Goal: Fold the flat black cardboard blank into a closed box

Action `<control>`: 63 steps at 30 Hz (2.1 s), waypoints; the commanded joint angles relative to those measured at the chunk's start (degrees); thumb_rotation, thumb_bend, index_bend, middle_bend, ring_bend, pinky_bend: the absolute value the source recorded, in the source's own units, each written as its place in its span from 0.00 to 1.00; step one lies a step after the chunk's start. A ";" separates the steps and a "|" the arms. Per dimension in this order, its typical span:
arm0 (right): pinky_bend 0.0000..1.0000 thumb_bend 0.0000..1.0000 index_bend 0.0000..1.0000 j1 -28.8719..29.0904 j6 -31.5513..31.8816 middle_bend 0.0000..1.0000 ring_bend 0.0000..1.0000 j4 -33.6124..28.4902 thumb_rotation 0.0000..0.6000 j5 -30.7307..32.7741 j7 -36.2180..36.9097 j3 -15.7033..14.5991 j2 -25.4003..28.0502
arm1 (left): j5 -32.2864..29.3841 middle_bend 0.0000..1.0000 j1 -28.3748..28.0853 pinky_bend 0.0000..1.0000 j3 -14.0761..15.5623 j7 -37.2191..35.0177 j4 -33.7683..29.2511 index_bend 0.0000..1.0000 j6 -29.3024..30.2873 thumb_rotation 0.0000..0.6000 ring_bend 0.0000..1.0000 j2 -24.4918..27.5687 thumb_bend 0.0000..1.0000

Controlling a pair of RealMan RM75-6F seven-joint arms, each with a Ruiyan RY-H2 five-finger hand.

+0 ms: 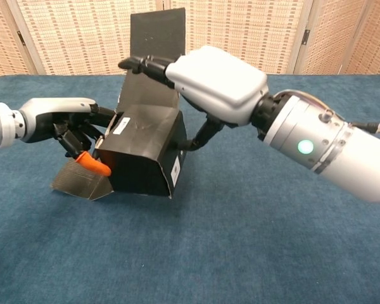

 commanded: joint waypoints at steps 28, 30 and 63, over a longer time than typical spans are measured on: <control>1.00 0.08 0.03 0.22 4.55 0.16 0.73 24.92 1.00 -3.43 7.83 -3.08 -13.38 | -2.48 0.31 3.28 0.81 -3.73 -0.10 7.60 0.29 -3.87 1.00 0.61 -7.04 0.16; 1.00 0.10 0.07 0.44 4.94 0.19 0.73 27.01 1.00 -3.64 8.69 -3.30 -14.01 | -2.53 0.29 3.56 0.81 -4.00 -2.55 8.38 0.27 -5.64 1.00 0.61 -6.91 0.16; 1.00 0.31 0.34 1.84 2.82 0.37 0.74 28.64 1.00 -3.57 10.84 -6.17 -13.93 | 6.56 0.32 4.95 0.79 -3.83 -13.34 12.77 0.31 -6.40 1.00 0.60 -8.59 0.16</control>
